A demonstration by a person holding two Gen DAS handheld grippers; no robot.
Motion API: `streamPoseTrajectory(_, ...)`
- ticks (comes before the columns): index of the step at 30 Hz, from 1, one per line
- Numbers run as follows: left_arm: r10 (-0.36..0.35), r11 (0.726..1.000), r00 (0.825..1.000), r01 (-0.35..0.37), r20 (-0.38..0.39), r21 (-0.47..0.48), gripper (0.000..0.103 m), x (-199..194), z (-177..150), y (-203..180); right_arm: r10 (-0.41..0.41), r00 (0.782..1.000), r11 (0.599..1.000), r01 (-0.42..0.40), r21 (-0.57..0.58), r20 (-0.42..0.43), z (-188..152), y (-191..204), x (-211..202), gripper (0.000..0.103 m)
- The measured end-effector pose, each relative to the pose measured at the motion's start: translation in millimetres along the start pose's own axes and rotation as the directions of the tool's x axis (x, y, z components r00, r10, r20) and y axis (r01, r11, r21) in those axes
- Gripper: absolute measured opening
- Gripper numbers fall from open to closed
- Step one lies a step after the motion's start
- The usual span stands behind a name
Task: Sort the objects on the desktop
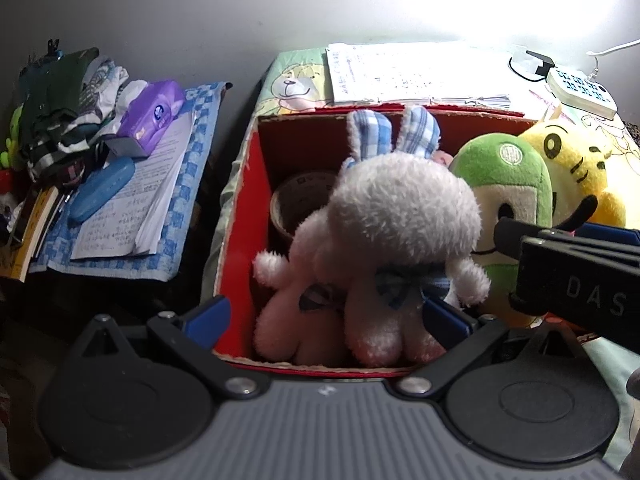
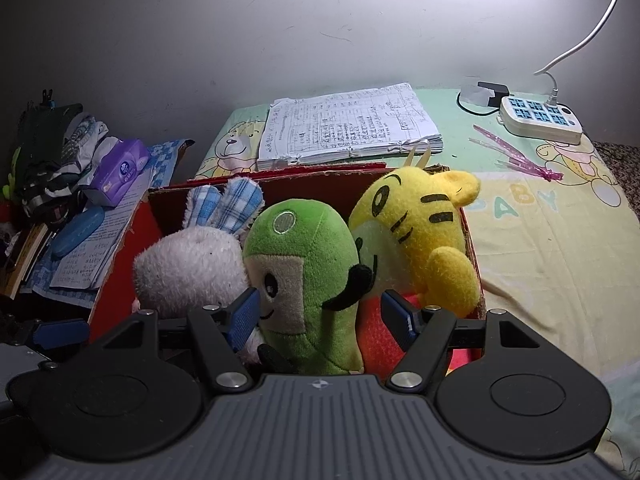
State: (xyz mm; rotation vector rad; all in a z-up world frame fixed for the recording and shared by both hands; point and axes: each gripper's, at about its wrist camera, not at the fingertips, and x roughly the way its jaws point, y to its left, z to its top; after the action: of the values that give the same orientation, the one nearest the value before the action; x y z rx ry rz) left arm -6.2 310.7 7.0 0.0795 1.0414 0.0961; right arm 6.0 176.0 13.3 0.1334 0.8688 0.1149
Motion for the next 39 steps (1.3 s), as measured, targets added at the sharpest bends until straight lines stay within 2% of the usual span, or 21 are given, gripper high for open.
streamPoseTrajectory(5,-0.004,1.0,0.999,0.004,0.038,0.005,0.102,-16,10,3,0.0,0.999,1.0,0.001,-0.013,0.034,8,0,-12,0.07)
streamPoseTrajectory(8,0.025,0.999,0.997,-0.027,0.072,0.024,0.102,-26,20,4,0.023,0.999,1.0,-0.023,-0.003,0.047,19,-2,-20,0.068)
streamPoseTrajectory(14,0.045,0.998,0.992,-0.049,0.121,0.028,0.102,-37,34,8,0.002,0.995,1.0,-0.006,0.031,0.099,32,-8,-32,0.068)
streamPoseTrajectory(20,0.025,0.999,0.996,-0.027,0.08,0.02,0.102,-26,23,0,-0.001,0.997,0.999,-0.002,0.041,0.071,19,-10,-28,0.063)
streamPoseTrajectory(28,0.029,0.999,0.999,-0.03,0.026,0.034,0.102,-11,5,-11,-0.015,1.0,0.998,0.014,0.06,0.024,1,-14,-19,0.063)
streamPoseTrajectory(39,0.02,0.999,1.0,-0.021,0.014,0.04,0.102,-4,-6,-12,-0.028,1.0,0.998,0.027,0.063,0.005,-9,-15,-12,0.063)
